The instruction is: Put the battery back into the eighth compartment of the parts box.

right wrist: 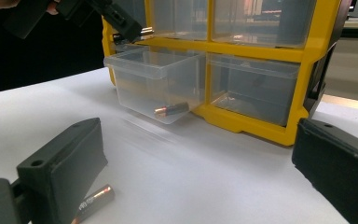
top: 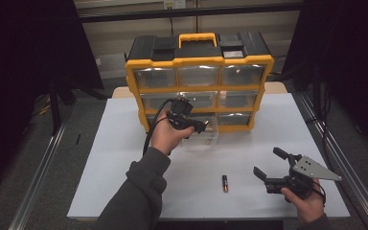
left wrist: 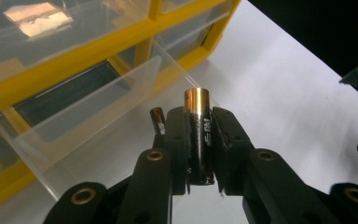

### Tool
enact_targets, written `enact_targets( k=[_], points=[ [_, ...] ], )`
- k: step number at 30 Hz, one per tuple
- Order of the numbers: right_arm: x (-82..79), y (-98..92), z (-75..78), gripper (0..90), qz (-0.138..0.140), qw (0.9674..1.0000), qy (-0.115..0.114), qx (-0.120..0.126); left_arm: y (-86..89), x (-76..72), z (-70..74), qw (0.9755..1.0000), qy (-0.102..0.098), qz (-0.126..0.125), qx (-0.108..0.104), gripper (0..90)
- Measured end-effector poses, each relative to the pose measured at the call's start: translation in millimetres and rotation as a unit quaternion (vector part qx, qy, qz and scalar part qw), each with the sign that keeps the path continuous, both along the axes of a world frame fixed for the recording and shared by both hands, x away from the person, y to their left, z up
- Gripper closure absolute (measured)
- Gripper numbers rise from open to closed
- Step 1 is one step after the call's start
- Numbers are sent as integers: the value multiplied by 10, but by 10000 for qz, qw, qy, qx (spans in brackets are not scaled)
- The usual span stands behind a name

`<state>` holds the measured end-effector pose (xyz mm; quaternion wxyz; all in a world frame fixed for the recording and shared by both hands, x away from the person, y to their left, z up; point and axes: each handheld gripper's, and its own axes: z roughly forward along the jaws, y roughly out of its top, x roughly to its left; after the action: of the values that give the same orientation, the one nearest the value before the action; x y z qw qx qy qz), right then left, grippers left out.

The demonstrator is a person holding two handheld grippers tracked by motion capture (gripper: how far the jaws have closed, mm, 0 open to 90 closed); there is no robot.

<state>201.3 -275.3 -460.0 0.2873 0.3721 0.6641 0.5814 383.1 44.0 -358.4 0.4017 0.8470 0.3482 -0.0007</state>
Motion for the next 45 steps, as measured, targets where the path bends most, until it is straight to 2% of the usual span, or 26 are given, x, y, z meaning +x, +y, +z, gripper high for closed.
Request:
enact_targets(
  k=[9,22,28,32,34,36,37,41,42,45],
  points=[
    [-3,-2,2,21,-9,10000,-1,10,-38,103,-11,9999,-1,139,14,775],
    [-1,-5,0,21,9,10000,-14,17,-99,211,-128,9994,30,337,45,774],
    [-4,-5,2,21,10,10000,-4,32,-145,230,-183,9992,46,386,104,774],
    [-1,-7,1,21,26,10000,-13,34,-158,243,-205,9993,31,323,208,774],
    [-3,-8,2,21,25,10000,-14,36,-177,238,-225,9991,59,395,166,774],
    [-7,-8,3,21,10,10000,-5,40,-170,241,-235,9990,32,344,285,774],
    [-6,-9,3,21,18,10000,-7,43,-178,236,-244,9989,62,400,225,774],
    [-7,-12,3,21,8,10000,-11,24,-162,244,-278,9990,40,355,271,773],
    [-7,-11,3,21,20,10000,-15,36,-162,237,-286,9989,13,386,266,765],
    [-8,-9,3,21,19,10000,-9,36,-157,223,-312,9988,-133,396,246,654]
  ],
)
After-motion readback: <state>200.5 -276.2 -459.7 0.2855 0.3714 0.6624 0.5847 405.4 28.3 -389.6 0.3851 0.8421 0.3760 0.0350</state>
